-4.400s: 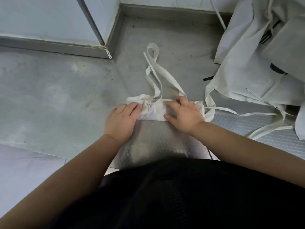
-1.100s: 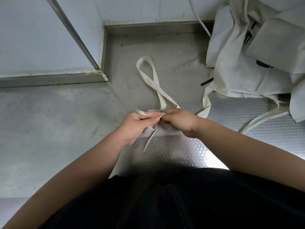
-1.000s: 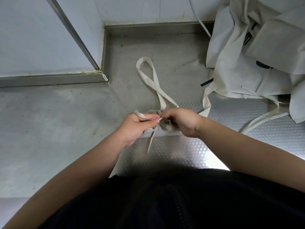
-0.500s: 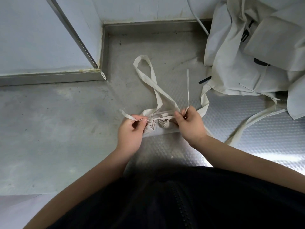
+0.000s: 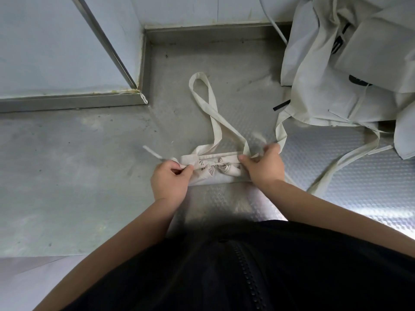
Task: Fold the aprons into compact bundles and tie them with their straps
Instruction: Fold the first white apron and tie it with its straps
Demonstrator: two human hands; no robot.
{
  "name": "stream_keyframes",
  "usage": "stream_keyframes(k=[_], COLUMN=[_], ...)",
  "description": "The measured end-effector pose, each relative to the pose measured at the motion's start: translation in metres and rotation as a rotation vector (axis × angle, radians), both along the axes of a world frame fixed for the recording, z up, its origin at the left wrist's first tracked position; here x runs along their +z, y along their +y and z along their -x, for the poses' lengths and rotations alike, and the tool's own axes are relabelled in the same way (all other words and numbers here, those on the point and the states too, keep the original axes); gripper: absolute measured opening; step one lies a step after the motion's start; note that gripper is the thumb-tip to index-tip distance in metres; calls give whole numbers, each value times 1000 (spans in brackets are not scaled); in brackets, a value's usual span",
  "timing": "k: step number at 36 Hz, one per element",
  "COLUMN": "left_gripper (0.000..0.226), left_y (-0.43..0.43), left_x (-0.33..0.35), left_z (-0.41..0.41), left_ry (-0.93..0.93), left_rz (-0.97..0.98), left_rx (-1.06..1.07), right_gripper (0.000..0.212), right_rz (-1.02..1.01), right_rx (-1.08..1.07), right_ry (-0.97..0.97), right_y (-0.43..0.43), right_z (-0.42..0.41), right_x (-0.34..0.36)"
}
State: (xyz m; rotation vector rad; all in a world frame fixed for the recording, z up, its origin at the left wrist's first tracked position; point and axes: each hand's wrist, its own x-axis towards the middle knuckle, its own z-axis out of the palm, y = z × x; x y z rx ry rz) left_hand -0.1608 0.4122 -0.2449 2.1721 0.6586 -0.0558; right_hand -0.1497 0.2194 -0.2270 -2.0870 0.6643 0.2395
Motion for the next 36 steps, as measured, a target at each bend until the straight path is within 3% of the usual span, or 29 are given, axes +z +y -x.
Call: stream_keyframes(k=[2,4,5,7,9,14,20,23,27,30,33,36], left_gripper=[45,70,67,39,17,32,66,49,36,42,25,16], left_y=[-3,-6,-5,-1,7,26,48,44,34,23,20,19], left_x=[1,-1,-3,-4,-7,-12,-19,-20,-14,4,14,21], left_z=[1,5,7,8,5,8,13,6,-4,-17,-35,-44], left_ry=[-38,-174,-281,-442,-519,-583,-334,-398,-475,-316,-102,48], left_rz=[-32,-174,-274,-391,-483,-561,-479,-516,-510,-366,-111,164], left_rx=[44,-15,-117,-415,-695,-969,-1176,-1131,-1032,-879,-683,-527], right_gripper=[61,48,38,21,12,35,85,86,64,49,40,48], right_rz=[64,214,322,480,516,470,688,783,709,536,368,283], right_rx=[-13,127,256,495,689,935,1231,1223,1102,867,706,671], right_ry=[36,45,27,-147,-305,-318,-165,-203,-295,-357,-295,-263], right_y=[-3,-2,-1,-3,-7,-26,-40,-35,-28,-22,-22,-21], right_z=[-1,1,3,6,9,16,21,18,14,8,-2,-12], right_x=[3,6,4,-4,-16,-21,-15,-16,-12,-2,4,12])
